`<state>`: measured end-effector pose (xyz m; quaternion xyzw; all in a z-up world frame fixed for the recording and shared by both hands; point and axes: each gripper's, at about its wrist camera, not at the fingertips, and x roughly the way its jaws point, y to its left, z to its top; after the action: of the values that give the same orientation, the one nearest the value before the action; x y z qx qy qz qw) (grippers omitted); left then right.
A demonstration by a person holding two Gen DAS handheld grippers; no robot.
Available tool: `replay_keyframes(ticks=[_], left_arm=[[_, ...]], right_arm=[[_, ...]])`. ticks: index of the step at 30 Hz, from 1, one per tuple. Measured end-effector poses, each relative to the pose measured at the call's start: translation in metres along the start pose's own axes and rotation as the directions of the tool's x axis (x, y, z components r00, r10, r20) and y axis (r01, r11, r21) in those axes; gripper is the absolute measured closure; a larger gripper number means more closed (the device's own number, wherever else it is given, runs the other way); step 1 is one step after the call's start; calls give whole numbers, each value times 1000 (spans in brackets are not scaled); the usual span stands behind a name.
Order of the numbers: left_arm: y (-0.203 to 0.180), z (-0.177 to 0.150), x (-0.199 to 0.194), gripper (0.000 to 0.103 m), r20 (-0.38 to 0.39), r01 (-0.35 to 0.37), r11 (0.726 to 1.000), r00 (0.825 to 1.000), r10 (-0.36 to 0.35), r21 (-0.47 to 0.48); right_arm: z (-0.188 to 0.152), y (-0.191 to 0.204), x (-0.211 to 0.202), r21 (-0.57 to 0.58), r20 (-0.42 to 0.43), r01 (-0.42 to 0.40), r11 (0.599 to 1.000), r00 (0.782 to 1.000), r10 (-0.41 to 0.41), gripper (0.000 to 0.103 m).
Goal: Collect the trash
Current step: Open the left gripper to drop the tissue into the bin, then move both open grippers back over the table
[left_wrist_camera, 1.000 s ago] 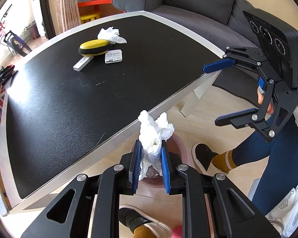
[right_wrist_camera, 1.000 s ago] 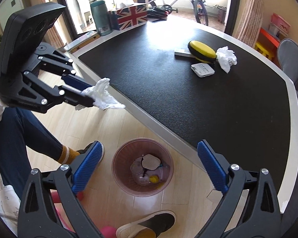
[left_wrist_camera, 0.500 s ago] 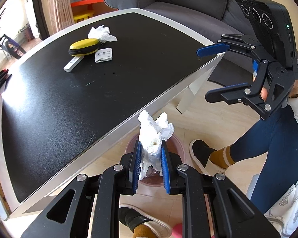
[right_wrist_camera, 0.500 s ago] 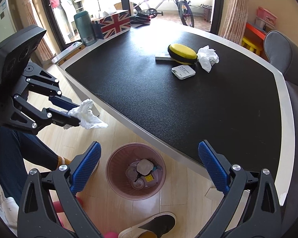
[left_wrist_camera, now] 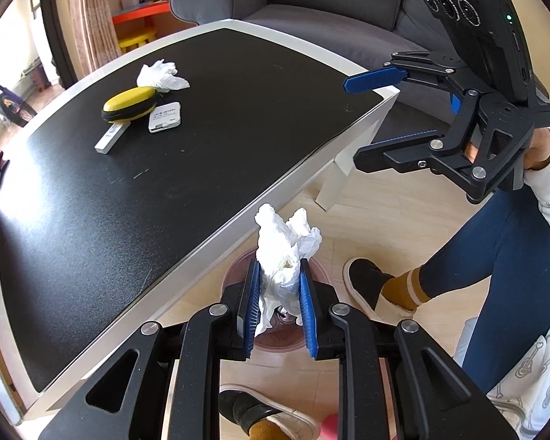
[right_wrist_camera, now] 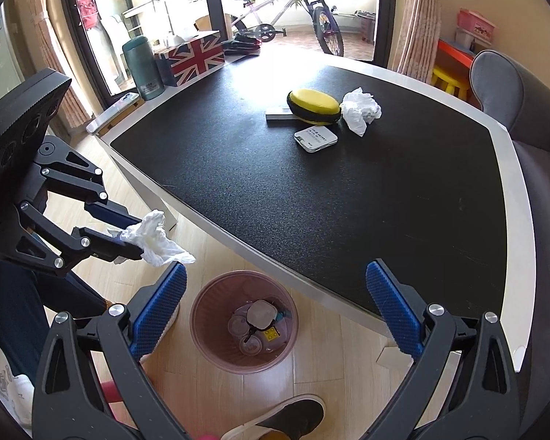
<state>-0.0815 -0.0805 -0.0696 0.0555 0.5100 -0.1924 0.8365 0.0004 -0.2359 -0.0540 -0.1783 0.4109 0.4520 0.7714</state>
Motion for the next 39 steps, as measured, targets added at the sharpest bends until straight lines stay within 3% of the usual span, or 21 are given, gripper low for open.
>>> replay_keyframes(ticks=[1, 3, 6, 20, 39], left_arm=[[-1, 0, 0, 69, 1, 3, 1000, 1000, -3, 1], [-2, 0, 0, 18, 16, 1, 1000, 1000, -1, 6], [-2, 1, -2, 7, 47, -9, 1000, 999, 9, 5], [8, 2, -3, 7, 43, -27, 999, 999, 29, -44], [48, 33, -27, 7, 131, -99, 985, 984, 118, -143]], right_arm=[[0, -1, -1, 2, 2, 1, 1000, 1000, -1, 6], [1, -2, -1, 7, 5, 2, 1000, 1000, -2, 6], [1, -3, -2, 10, 8, 4, 1000, 1000, -5, 6], [1, -4, 3, 10, -4, -1, 1000, 1000, 1, 6], [36, -20, 3, 53, 46, 27, 998, 999, -30, 6]])
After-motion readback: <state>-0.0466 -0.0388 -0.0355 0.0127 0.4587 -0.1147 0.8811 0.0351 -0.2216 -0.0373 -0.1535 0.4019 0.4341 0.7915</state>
